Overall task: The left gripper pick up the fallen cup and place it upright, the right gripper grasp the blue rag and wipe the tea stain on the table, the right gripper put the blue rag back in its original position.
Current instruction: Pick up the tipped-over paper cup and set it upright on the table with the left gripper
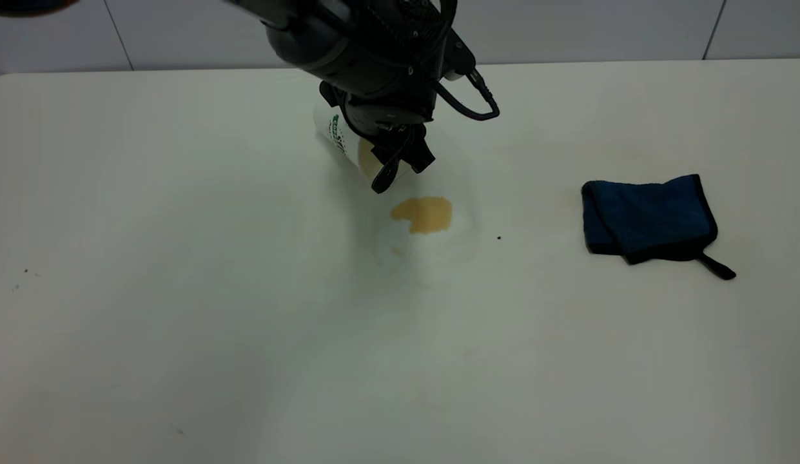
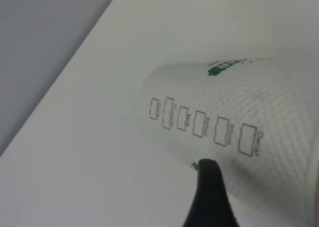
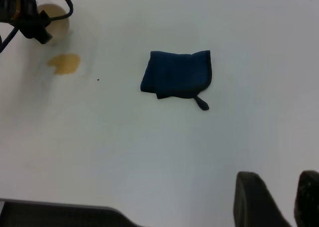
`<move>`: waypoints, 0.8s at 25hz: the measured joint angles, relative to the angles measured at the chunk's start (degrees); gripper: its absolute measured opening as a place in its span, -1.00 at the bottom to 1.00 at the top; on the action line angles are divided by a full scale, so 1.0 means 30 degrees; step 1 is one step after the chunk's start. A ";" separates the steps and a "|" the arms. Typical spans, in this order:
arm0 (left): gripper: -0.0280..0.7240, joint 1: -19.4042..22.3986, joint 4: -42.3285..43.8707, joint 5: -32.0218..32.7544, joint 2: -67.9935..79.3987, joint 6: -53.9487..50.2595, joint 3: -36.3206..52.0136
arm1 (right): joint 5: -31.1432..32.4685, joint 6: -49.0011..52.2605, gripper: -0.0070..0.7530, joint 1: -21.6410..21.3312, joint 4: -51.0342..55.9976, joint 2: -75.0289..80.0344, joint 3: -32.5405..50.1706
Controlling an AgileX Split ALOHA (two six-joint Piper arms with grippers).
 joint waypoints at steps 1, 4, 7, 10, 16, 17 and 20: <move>0.64 0.0086 0.0451 -0.0003 0.0101 -0.0627 0.0000 | 0.0000 0.0000 -0.35 0.0000 0.0000 0.0000 0.0000; 0.57 0.0331 0.1945 -0.0017 0.0350 -0.2218 0.0000 | 0.0000 0.0000 -0.35 0.0000 0.0000 0.0000 0.0000; 0.32 0.0390 0.2742 -0.0094 0.0466 -0.2836 -0.0003 | 0.0000 0.0000 -0.35 0.0000 0.0000 0.0000 0.0000; -0.22 0.0390 0.2876 0.0002 0.0476 -0.2937 -0.0003 | 0.0000 0.0000 -0.35 0.0000 0.0000 0.0000 0.0000; -0.90 0.0533 0.1070 0.2355 -0.0736 0.0380 -0.0003 | 0.0000 0.0000 -0.35 0.0000 0.0000 0.0000 0.0000; -0.91 0.0667 -0.0281 0.2336 -0.1364 0.1917 -0.0003 | 0.0000 0.0000 -0.35 0.0000 0.0000 0.0000 0.0000; -0.91 0.1520 -0.6074 0.2218 -0.3648 0.7495 -0.0003 | 0.0000 0.0000 -0.35 0.0000 0.0000 0.0000 0.0000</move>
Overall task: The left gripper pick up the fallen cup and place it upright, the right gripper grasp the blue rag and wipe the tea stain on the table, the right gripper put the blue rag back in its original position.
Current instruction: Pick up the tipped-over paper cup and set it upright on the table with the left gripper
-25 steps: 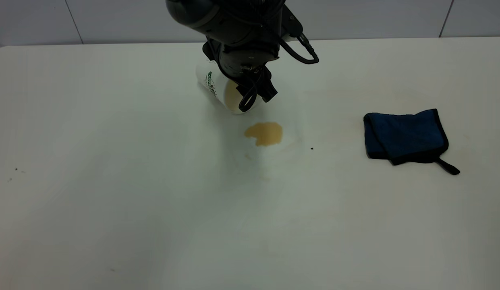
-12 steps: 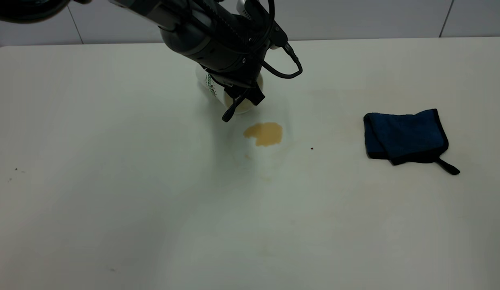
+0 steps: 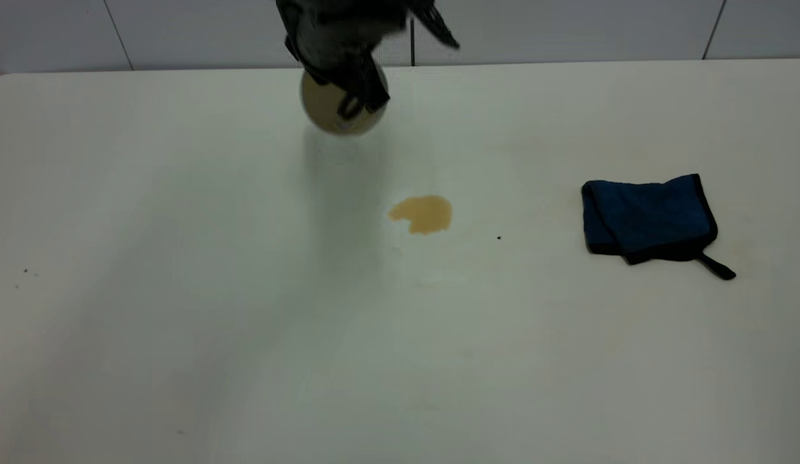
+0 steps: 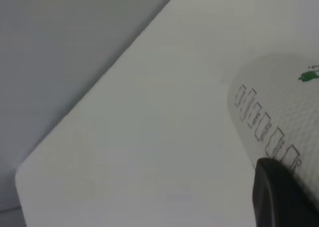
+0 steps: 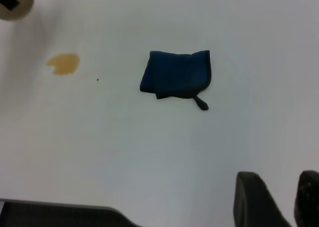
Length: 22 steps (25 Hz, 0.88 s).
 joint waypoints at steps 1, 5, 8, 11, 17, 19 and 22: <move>-0.91 0.0447 -0.2411 0.0073 -0.0793 0.2102 -0.0033 | 0.0000 0.0000 -0.35 0.0000 0.0000 0.0000 0.0000; -0.91 0.2897 -1.1209 0.0969 -0.2721 0.9486 -0.0161 | 0.0000 0.0000 -0.35 0.0000 0.0000 0.0000 0.0000; -0.91 0.5054 -1.6407 0.1890 -0.2762 1.3152 -0.0265 | 0.0000 0.0000 -0.35 0.0000 0.0000 0.0000 0.0000; -0.91 0.6849 -1.9757 0.2359 -0.2395 1.5174 -0.0265 | 0.0000 0.0000 -0.35 0.0000 0.0000 0.0000 0.0000; -0.91 0.7761 -2.1557 0.2371 -0.1343 1.6095 -0.0265 | 0.0000 0.0000 -0.35 0.0000 0.0000 0.0000 0.0000; -0.91 0.7649 -2.1787 0.2334 -0.0852 1.6201 -0.0265 | 0.0000 0.0000 -0.35 0.0000 0.0000 0.0000 0.0000; -0.91 0.7489 -2.1999 0.2180 -0.0355 1.6269 -0.0265 | 0.0000 0.0000 -0.35 0.0000 0.0000 0.0000 0.0000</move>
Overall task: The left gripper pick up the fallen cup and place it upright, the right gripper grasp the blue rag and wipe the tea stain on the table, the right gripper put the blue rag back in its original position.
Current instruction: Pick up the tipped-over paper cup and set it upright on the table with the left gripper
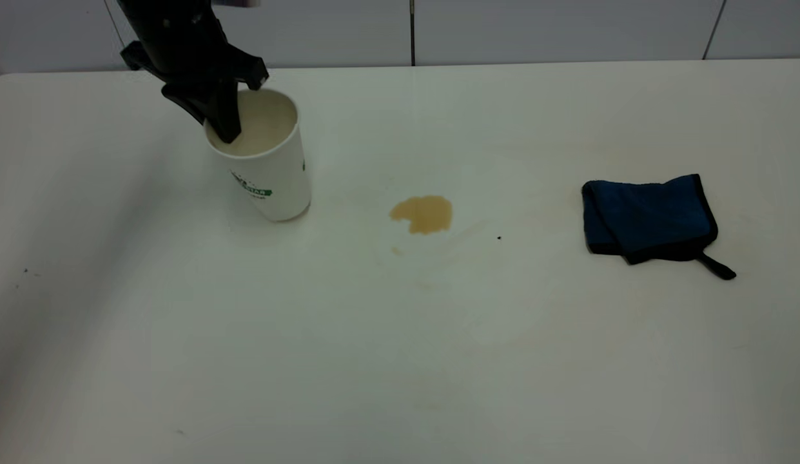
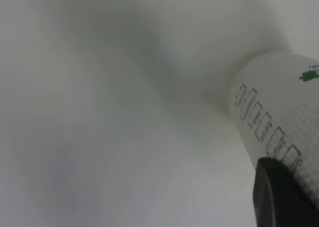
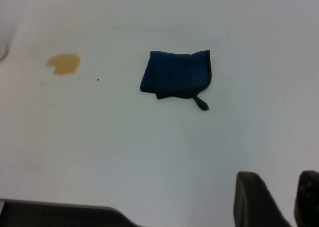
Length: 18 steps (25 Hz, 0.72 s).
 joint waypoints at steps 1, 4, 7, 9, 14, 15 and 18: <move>-0.91 -0.0044 -0.0076 -0.0023 0.0102 -0.0001 0.0000 | 0.0000 0.0000 -0.35 0.0000 0.0000 0.0000 0.0000; -0.90 -0.0038 -0.0234 -0.0038 0.0208 -0.0001 -0.0023 | 0.0000 0.0000 -0.35 0.0000 0.0000 0.0000 0.0000; -0.87 -0.0038 -0.0234 -0.0097 0.0208 0.0003 -0.0045 | 0.0000 0.0000 -0.35 0.0000 0.0000 0.0000 0.0000; -0.79 -0.0038 -0.0234 -0.0102 0.0208 0.0023 -0.0045 | 0.0000 0.0000 -0.35 0.0000 0.0000 0.0000 0.0000; -0.36 -0.0038 -0.0234 -0.0321 0.0208 0.0078 -0.0045 | 0.0000 0.0000 -0.35 0.0000 0.0000 0.0000 0.0000; -0.23 -0.0038 -0.0234 -0.0420 0.0208 0.0078 -0.0045 | 0.0000 0.0000 -0.35 0.0000 0.0000 0.0000 0.0000; 0.10 -0.0038 -0.0278 -0.0736 0.0208 0.0078 -0.0088 | 0.0000 0.0000 -0.35 0.0000 0.0000 0.0000 0.0000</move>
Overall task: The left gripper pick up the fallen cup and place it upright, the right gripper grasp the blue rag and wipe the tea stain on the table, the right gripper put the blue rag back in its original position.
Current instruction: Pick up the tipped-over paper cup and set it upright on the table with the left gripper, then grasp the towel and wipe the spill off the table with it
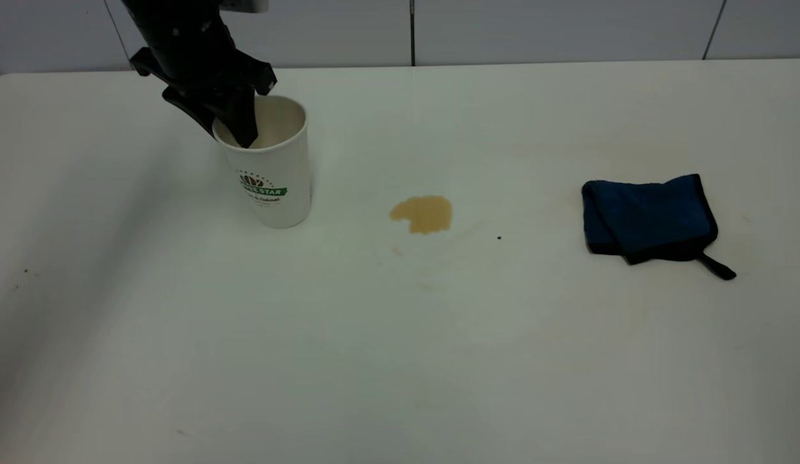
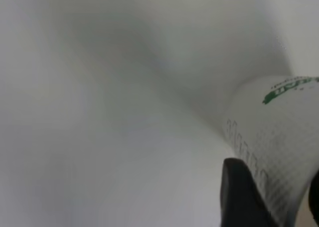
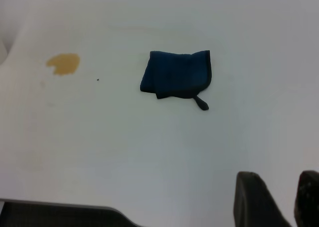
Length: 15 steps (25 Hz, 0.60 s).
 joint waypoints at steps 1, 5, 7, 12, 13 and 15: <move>0.18 0.0000 -0.0016 -0.0023 -0.0039 0.0000 -0.0037 | 0.0000 0.0000 -0.35 0.0000 0.0000 0.0000 0.0000; 0.35 0.0000 -0.0016 0.1288 -0.0918 0.0000 -0.0434 | 0.0000 0.0000 -0.35 0.0000 0.0000 0.0000 0.0000; 0.36 0.0000 -0.0016 0.2664 -0.2070 0.0000 -0.0687 | 0.0000 0.0000 -0.35 0.0000 0.0000 0.0000 0.0000; 0.38 0.0000 -0.0016 0.6269 -0.6225 -0.0891 -0.0950 | 0.0000 0.0000 -0.35 0.0000 0.0000 0.0000 0.0000; 0.38 0.0000 -0.0016 0.6944 -0.7280 -0.1086 -0.0950 | 0.0000 0.0000 -0.35 0.0000 0.0000 0.0000 0.0000; 0.38 0.0000 -0.0016 0.8185 -0.9461 -0.1570 -0.0950 | 0.0000 0.0000 -0.35 0.0000 0.0000 0.0000 0.0000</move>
